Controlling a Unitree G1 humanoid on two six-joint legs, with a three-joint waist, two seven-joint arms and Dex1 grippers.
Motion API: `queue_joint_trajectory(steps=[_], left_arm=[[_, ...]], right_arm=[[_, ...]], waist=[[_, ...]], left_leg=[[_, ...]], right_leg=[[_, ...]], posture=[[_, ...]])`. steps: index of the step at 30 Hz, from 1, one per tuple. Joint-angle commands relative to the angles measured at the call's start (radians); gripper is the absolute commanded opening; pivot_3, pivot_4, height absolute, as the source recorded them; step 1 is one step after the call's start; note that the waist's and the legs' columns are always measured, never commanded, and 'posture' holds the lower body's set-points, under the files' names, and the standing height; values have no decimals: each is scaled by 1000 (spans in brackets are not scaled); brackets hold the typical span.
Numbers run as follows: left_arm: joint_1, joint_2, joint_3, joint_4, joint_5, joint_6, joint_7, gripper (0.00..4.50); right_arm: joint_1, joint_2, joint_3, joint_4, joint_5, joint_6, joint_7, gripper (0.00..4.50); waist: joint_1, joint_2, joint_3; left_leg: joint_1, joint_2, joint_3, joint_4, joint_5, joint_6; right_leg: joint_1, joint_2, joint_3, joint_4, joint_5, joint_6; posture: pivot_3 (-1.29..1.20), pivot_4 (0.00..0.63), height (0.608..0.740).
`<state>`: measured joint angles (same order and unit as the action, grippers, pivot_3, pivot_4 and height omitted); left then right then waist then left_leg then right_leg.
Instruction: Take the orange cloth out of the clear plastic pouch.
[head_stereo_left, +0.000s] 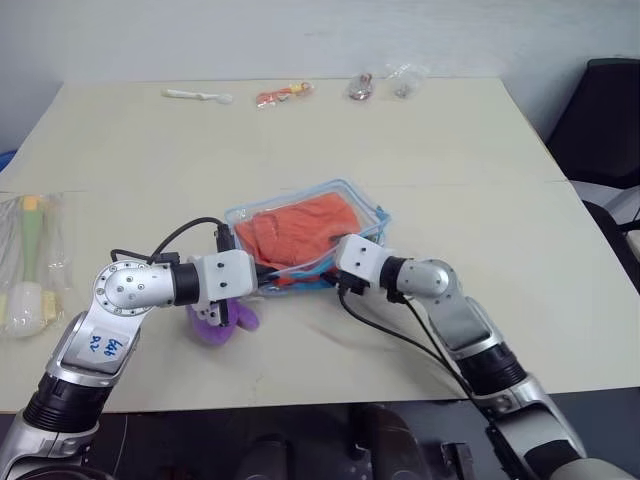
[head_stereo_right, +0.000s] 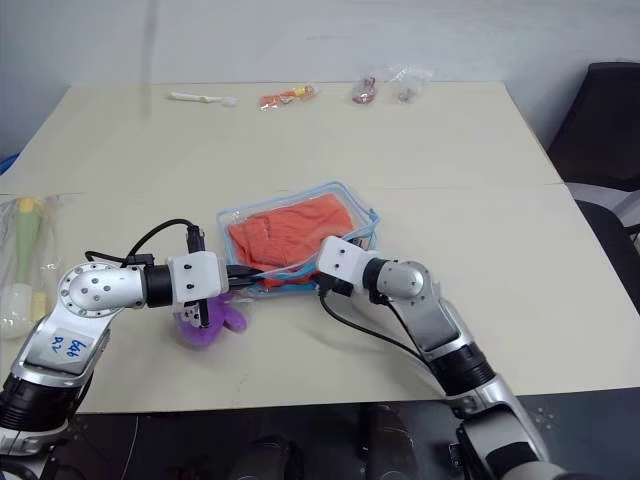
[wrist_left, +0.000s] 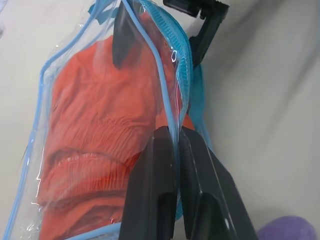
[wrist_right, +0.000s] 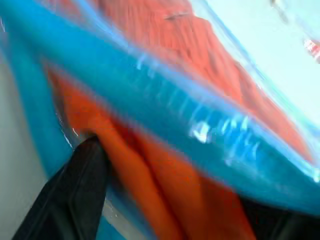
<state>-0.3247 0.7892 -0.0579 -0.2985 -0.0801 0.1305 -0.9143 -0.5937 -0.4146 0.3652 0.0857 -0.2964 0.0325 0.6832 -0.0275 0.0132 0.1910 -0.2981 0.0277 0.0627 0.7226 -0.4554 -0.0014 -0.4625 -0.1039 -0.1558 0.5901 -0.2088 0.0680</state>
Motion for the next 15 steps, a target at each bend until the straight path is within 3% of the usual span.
queue_joint_trajectory(steps=[1, 11, 15], left_arm=[[-13, 3, 14, -11, -5, -9, 3, 191], [-21, -3, 11, -13, -9, -2, 5, 191], [-29, -5, 10, -5, -4, -7, 7, 191]], right_arm=[[-37, -38, 57, 70, -129, -148, -81, 3544], [-116, 8, 90, 202, -229, -196, -158, 3544], [-105, 16, 98, 221, -217, -210, -126, 2602]], waist=[[-2, 0, 0], [-3, 0, 0], [-2, 0, 0]], left_leg=[[0, 0, 0, 0, 0, 0], [0, 1, 1, 0, 0, -1], [0, 1, 1, 0, 0, -1]], right_leg=[[0, 0, 0, 0, 0, 0], [0, 0, 0, 1, 0, 0], [0, 0, 0, 1, 0, 0]], posture=[[0, 150, 740], [0, 150, 740], [0, 150, 740]])
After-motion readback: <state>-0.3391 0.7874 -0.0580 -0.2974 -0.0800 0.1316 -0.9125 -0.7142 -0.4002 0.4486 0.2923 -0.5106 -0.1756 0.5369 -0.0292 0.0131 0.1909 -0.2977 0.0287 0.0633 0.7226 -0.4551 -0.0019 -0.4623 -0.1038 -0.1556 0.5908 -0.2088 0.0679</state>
